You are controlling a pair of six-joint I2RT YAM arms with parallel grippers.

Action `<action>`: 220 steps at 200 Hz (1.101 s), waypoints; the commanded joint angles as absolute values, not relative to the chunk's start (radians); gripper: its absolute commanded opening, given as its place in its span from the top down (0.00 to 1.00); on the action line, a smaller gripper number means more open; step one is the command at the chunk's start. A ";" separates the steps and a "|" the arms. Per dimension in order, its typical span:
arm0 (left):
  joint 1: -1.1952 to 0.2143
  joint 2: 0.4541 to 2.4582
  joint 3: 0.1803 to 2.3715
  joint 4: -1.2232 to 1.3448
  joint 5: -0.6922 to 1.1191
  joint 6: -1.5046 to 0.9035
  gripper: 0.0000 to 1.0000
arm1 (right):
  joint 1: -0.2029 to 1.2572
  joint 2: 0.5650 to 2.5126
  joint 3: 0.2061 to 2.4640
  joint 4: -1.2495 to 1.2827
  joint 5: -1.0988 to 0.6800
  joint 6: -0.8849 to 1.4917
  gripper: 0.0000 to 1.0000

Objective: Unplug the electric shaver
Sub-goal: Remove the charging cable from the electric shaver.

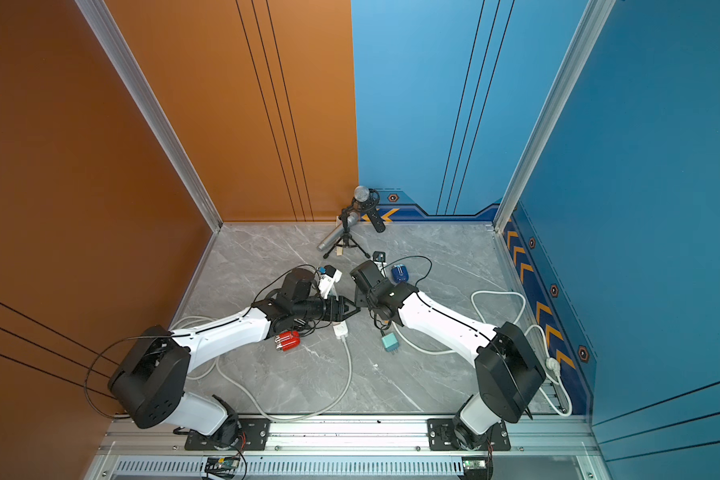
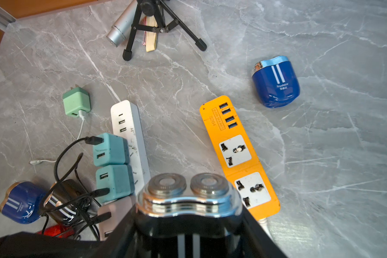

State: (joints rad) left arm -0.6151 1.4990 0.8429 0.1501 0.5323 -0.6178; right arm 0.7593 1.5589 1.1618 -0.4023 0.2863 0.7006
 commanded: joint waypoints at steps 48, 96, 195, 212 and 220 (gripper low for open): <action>-0.695 1.400 0.797 0.206 0.485 -0.617 0.34 | 0.763 1.461 1.103 -0.373 0.334 0.762 0.47; -0.791 1.408 0.795 0.207 0.370 -0.624 0.36 | 0.724 1.389 1.053 -0.348 0.287 0.742 0.47; -0.860 1.546 0.804 0.458 0.295 -0.678 0.44 | 0.648 1.283 0.996 -0.291 0.172 0.757 0.47; -0.861 1.550 0.785 0.521 0.286 -0.693 0.44 | 0.648 1.274 0.987 -0.290 0.169 0.778 0.47; -0.861 1.552 0.782 0.538 0.284 -0.696 0.45 | 0.649 1.269 0.981 -0.289 0.169 0.790 0.48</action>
State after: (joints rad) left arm -0.8497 1.5475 0.7895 0.4168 0.3080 -0.6750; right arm 0.6521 1.3106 0.9974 -0.3202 0.1848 0.7483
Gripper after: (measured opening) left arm 0.557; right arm 0.613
